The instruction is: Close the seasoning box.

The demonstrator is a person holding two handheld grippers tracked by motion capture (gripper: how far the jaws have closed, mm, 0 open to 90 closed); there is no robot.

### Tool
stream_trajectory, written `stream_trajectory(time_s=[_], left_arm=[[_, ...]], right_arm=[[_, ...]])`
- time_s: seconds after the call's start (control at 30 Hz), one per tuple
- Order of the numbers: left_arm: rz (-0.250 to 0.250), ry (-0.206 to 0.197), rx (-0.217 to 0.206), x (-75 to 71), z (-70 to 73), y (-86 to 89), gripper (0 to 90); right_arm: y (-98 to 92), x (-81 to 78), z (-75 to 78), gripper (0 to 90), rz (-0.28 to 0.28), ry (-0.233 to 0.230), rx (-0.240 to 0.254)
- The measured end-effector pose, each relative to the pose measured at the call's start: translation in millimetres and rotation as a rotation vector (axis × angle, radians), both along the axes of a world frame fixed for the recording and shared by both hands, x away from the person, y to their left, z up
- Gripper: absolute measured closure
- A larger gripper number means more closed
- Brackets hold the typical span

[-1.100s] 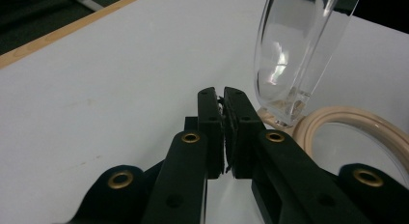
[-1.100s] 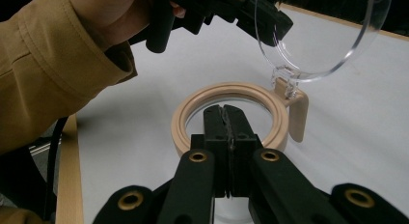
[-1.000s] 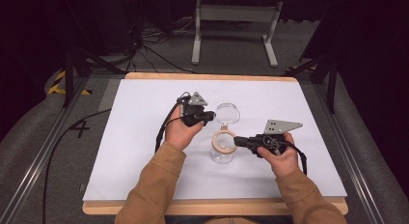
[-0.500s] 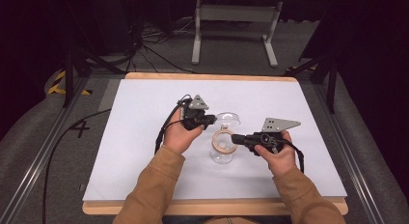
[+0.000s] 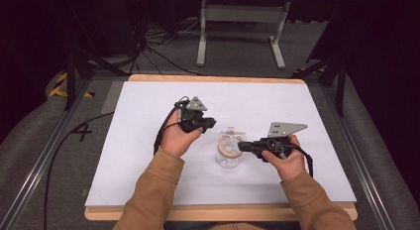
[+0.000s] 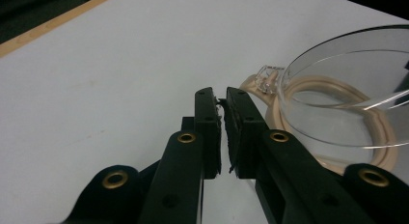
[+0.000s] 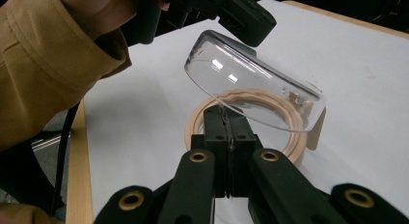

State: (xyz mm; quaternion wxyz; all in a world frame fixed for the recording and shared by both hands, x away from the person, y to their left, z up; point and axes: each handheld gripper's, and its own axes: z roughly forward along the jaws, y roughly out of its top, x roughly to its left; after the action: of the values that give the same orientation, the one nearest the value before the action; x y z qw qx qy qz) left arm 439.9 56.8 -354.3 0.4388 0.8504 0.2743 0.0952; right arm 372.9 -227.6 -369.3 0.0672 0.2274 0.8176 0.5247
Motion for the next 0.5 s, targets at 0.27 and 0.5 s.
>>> stream_trajectory(time_s=[0.27,0.5], left_arm=[[0.002,0.035,0.025,0.6,1.5,5.9,83.0],[-0.001,0.048,0.026,0.8,0.6,7.3,82.3]], right_arm=[[1.0,-1.9,0.0,90.0,0.024,0.040,-0.051],[3.2,-4.3,-0.6,90.0,0.044,0.083,-0.096]])
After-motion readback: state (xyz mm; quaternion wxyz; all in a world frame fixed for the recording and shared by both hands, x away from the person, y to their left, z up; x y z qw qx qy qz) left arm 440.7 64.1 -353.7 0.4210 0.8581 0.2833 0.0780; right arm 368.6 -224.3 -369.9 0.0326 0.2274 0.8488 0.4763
